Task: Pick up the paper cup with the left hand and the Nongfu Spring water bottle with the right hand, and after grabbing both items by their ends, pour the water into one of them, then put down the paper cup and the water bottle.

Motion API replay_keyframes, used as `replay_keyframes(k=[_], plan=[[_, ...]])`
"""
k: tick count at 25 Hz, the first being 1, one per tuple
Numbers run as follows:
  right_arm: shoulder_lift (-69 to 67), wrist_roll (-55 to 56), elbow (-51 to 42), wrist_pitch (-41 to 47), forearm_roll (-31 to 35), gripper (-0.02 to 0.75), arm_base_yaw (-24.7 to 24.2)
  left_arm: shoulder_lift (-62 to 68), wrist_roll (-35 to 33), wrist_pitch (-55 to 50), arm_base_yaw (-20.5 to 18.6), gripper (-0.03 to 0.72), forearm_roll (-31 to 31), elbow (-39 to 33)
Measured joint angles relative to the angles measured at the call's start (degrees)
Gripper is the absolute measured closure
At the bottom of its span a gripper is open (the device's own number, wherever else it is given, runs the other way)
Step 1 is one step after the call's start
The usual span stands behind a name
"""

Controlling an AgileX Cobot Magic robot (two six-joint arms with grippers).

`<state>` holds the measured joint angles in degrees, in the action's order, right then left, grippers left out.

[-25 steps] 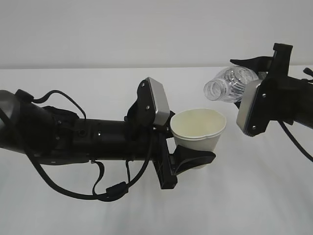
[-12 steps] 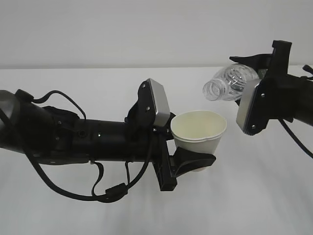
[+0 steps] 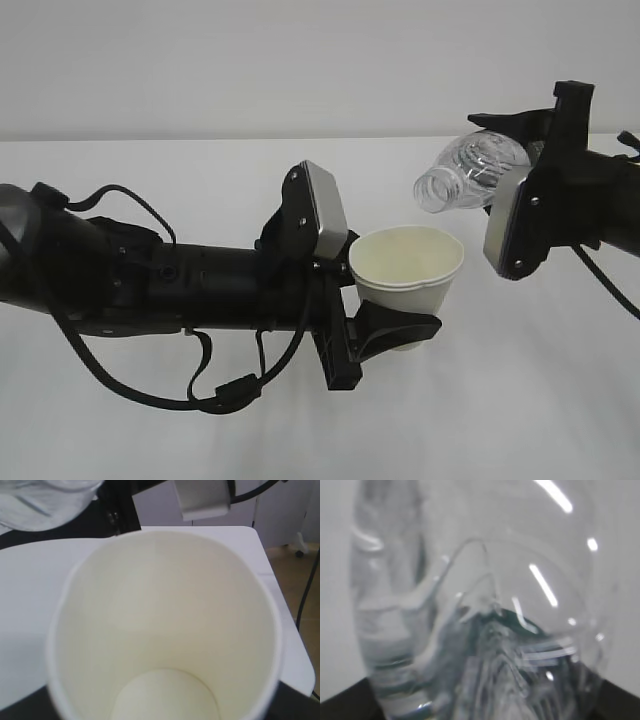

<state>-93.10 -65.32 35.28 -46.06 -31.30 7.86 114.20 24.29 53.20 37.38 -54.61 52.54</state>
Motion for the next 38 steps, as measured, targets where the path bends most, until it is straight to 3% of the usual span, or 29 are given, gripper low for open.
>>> replay_keyframes(k=[33, 38], plan=[[0.0, -7.3, 1.0, -0.3, 0.2, 0.253, 0.0, 0.0, 0.0, 0.0, 0.0, 0.248, 0.0, 0.0], [0.0, -7.3, 1.1, -0.3, 0.2, 0.253, 0.0, 0.0, 0.0, 0.0, 0.0, 0.249, 3.0, 0.0]])
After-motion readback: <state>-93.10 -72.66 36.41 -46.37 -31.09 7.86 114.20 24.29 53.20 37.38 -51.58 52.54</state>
